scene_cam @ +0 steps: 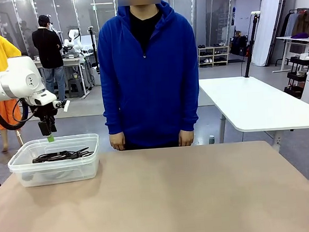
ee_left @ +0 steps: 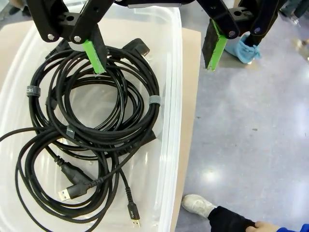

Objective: Organize and store the cables.
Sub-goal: Place the USB Extension Cable into the Organizing box.

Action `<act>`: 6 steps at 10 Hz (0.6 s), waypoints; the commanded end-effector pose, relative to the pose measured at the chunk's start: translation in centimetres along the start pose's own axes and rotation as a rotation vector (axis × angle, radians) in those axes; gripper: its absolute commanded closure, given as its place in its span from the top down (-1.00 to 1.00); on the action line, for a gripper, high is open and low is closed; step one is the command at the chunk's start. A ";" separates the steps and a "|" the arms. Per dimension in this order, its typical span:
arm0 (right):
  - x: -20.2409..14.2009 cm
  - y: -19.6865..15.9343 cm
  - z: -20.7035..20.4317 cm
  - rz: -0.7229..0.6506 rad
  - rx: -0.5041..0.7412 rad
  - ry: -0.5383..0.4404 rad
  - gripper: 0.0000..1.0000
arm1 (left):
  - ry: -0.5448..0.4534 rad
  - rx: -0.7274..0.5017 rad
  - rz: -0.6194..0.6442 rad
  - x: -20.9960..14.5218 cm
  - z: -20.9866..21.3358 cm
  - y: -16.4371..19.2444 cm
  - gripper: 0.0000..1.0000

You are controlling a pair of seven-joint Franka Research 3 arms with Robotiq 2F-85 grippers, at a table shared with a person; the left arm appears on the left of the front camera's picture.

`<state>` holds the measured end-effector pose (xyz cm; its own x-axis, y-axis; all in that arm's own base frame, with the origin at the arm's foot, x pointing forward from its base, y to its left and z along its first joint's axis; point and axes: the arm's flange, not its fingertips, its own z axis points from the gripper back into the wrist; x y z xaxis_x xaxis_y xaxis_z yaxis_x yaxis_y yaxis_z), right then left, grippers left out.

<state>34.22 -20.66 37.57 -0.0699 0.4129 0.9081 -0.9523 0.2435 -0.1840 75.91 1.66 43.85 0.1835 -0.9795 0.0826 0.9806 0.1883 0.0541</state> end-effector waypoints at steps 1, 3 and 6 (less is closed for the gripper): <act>0.3 -0.1 -0.1 -0.012 -0.009 0.006 1.00 | 0.012 0.005 -0.007 -0.1 0.0 0.0 1.00; 0.3 -0.1 -0.1 -0.012 -0.009 0.006 1.00 | 0.012 0.005 -0.007 -0.1 0.0 0.0 1.00; 0.3 -0.1 -0.1 -0.012 -0.009 0.006 1.00 | 0.012 0.005 -0.007 -0.1 0.0 0.0 1.00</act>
<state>34.22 -20.65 37.57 -0.0699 0.4129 0.9081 -0.9523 0.2435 -0.1840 75.91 1.66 43.85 0.1835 -0.9795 0.0826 0.9806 0.1883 0.0541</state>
